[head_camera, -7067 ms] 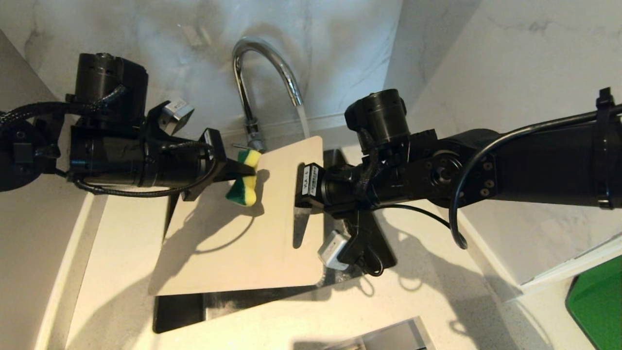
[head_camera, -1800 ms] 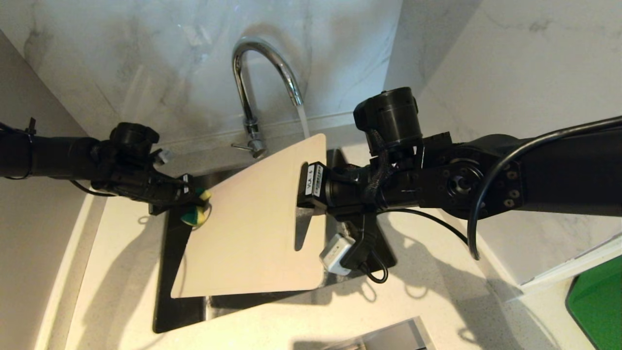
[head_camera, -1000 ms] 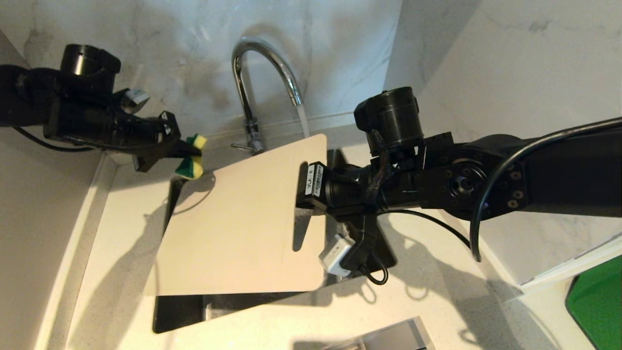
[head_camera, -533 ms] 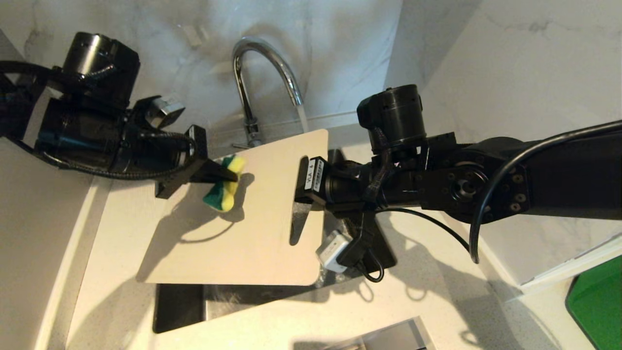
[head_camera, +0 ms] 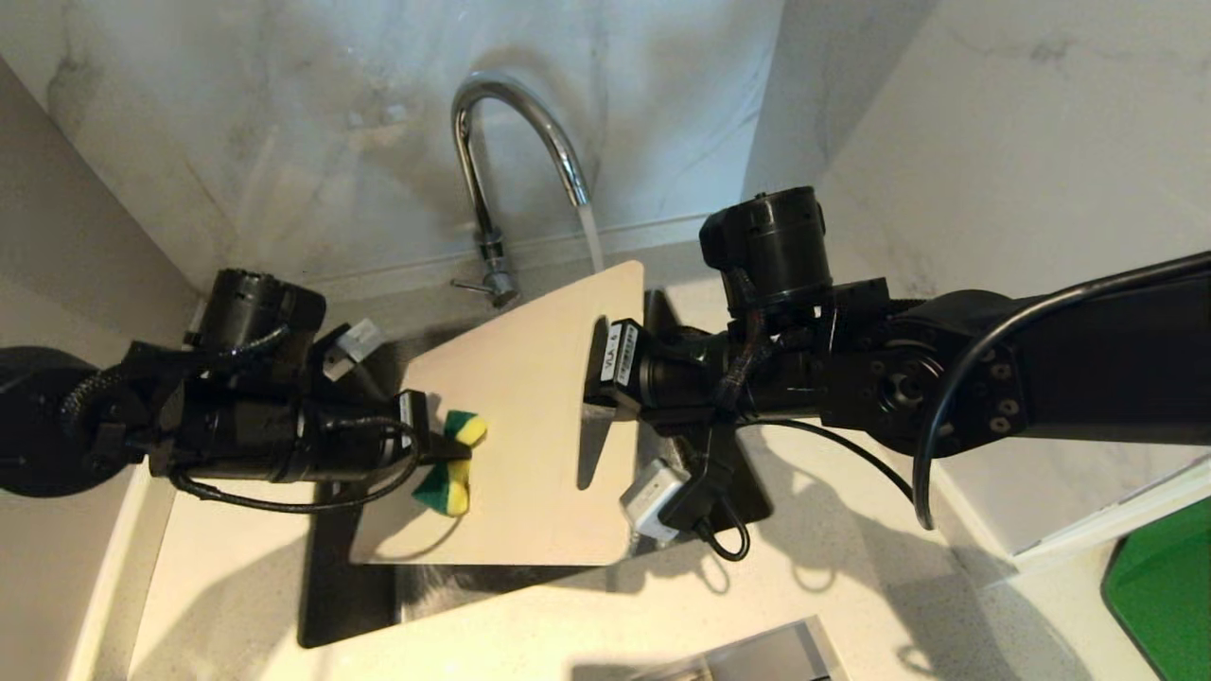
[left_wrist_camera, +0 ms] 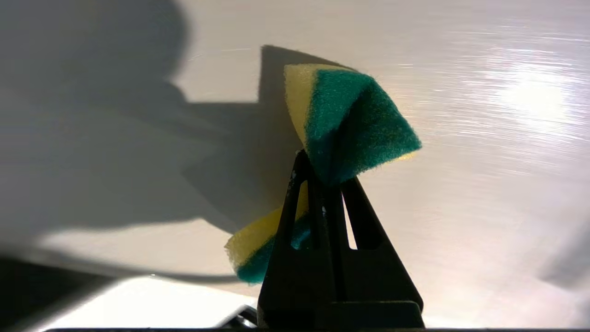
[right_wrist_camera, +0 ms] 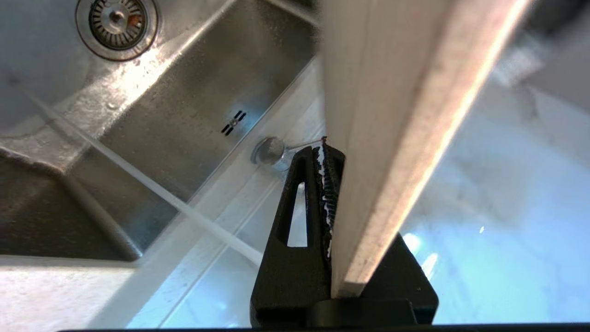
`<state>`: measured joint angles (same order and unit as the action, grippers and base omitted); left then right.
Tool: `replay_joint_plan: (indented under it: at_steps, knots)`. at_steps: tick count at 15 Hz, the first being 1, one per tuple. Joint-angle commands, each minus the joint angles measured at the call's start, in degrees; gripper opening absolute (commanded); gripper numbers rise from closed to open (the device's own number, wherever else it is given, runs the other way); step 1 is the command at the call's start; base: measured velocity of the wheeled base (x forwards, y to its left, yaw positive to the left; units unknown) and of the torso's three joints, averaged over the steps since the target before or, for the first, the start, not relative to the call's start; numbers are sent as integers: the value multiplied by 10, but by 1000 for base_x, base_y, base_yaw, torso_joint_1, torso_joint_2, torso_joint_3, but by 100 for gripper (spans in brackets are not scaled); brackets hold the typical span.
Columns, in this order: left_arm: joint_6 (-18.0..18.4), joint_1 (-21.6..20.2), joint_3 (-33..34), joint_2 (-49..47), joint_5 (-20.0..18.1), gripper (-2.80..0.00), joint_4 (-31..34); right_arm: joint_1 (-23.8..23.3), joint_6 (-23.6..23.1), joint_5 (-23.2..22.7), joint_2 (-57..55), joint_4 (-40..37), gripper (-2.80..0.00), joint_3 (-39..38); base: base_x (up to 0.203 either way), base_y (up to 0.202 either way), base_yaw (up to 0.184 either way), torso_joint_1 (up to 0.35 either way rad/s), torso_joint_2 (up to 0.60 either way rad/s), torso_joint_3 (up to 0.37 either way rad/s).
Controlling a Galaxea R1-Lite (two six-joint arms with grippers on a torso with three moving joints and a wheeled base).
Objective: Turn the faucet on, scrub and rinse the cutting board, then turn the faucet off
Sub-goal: Scrub the cutting board underwater
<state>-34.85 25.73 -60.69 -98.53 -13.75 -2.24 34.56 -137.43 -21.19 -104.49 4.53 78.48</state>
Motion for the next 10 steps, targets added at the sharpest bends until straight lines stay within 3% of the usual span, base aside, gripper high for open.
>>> replay_joint_plan:
  at_steps: [1,7,10]
  knots:
    - [5,-43,40,-30,2,-280,-50,1,-6,-4,1,13,-280,-8,0,0,0,0,0,0]
    - [24,-129,77,-72,3,-280,-112,1,-6,-5,2,14,-280,-10,0,0,0,0,0,0]
    - [55,-159,91,-93,3,-280,-119,1,-6,-5,2,14,-280,-10,0,0,0,0,0,0]
